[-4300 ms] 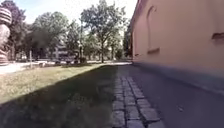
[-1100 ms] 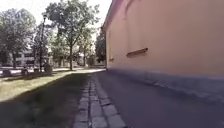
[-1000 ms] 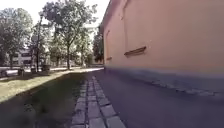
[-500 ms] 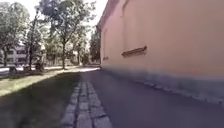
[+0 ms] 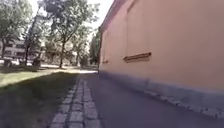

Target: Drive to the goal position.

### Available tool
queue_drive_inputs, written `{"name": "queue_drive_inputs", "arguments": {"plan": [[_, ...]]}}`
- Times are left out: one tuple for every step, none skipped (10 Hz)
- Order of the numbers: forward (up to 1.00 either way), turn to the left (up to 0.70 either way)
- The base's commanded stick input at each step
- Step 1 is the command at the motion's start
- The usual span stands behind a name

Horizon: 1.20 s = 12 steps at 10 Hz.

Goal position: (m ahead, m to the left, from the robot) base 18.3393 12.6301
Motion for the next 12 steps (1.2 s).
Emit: {"name": "queue_drive_inputs", "arguments": {"plan": [[0.70,-0.14],[0.70,-0.14],[0.70,-0.07],[0.70,-0.01],[0.70,0.00],[0.70,0.00],[0.70,0.00],[0.70,0.00],[0.70,0.00],[0.70,0.00],[0.70,0.00],[0.70,0.00]]}}
